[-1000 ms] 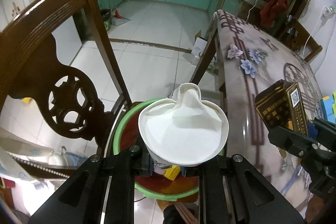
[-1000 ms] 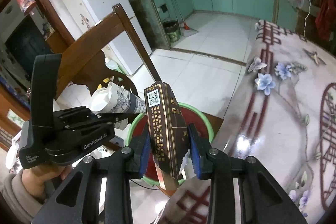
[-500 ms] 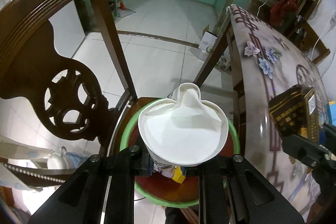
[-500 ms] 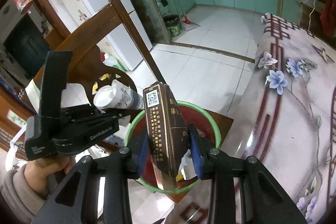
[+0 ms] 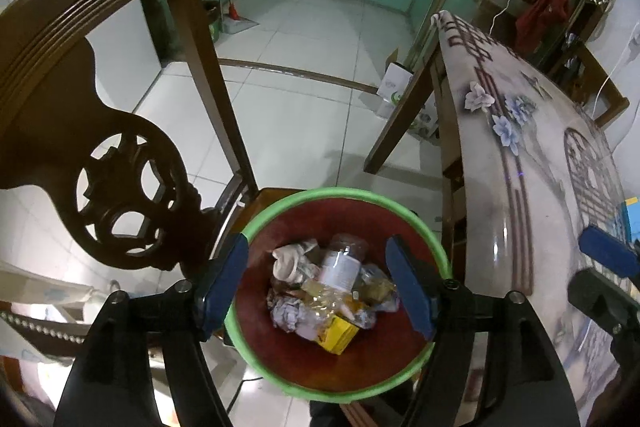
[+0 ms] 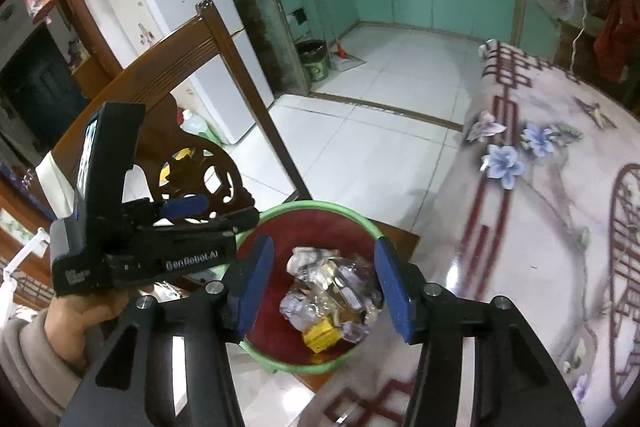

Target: Collect trash

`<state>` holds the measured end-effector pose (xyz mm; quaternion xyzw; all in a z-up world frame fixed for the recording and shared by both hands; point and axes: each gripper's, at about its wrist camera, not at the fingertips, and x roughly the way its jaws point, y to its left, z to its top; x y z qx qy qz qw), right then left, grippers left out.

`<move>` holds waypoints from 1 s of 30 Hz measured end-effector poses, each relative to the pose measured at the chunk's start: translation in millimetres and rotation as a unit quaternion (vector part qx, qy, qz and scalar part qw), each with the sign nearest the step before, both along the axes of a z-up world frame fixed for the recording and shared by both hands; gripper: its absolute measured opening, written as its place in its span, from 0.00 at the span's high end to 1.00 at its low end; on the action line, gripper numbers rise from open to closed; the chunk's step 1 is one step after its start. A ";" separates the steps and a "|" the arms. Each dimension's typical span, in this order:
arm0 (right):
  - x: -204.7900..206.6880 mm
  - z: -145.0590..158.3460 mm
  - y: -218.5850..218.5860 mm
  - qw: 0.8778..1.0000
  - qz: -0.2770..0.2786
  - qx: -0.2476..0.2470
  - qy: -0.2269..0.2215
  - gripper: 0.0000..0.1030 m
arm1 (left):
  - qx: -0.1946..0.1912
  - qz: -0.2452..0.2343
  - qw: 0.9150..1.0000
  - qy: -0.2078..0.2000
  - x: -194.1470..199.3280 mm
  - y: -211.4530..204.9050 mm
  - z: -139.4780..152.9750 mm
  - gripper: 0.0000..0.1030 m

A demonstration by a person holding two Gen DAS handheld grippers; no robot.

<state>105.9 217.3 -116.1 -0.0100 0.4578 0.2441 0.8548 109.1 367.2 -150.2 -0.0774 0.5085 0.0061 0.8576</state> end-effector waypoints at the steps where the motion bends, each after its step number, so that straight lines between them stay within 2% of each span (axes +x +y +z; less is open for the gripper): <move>1: -3.0 2.0 -4.2 1.000 -0.002 -0.001 -0.003 0.50 | -0.004 0.002 1.000 0.000 -0.6 -1.3 1.0 0.30; 4: -15.0 10.3 -22.7 1.000 -0.012 0.003 -0.013 0.44 | -0.024 0.009 1.000 -0.009 -9.8 -8.3 10.8 0.28; 5: -19.0 13.6 -29.2 1.000 -0.016 0.007 -0.018 0.39 | -0.028 0.011 0.999 -0.020 -15.8 -12.4 17.6 0.26; 8: -33.0 25.3 -52.7 0.999 -0.030 0.017 -0.040 0.23 | -0.018 0.018 0.998 -0.066 -35.3 -26.7 41.1 0.01; 11: -43.7 33.3 -73.0 0.998 -0.038 0.018 -0.047 0.22 | 0.001 0.024 0.991 -0.133 -60.2 -52.2 70.3 0.00; 15: -65.3 52.4 -110.3 0.994 -0.055 0.029 -0.091 0.22 | 0.020 0.036 0.982 -0.184 -78.7 -82.7 99.0 0.00; 19: -102.6 86.6 -155.1 0.978 -0.076 0.067 -0.181 0.19 | 0.035 0.052 0.965 -0.256 -102.1 -117.1 131.9 0.00; 21: -122.4 103.7 -178.1 0.967 -0.073 0.089 -0.227 0.08 | 0.054 0.061 0.953 -0.293 -115.5 -136.3 147.5 0.00; 23: -135.3 114.9 -193.4 0.958 -0.074 0.091 -0.263 0.03 | 0.074 0.074 0.937 -0.332 -130.9 -158.7 161.7 0.00; 24: -143.5 120.5 -202.2 0.953 -0.076 0.083 -0.280 0.01 | 0.075 0.078 0.936 -0.335 -133.2 -164.0 164.9 0.00; 25: -147.1 123.2 -206.2 0.952 -0.078 0.077 -0.284 0.01 | 0.069 0.076 0.938 -0.330 -134.4 -170.6 168.7 0.00; 28: -155.4 127.6 -228.0 0.954 -0.097 0.062 -0.276 0.01 | 0.040 0.053 0.951 -0.301 -130.1 -188.7 175.3 0.00; 30: -163.1 129.5 -244.8 0.951 -0.118 0.066 -0.279 0.01 | 0.037 0.044 0.951 -0.303 -132.5 -201.0 178.8 0.00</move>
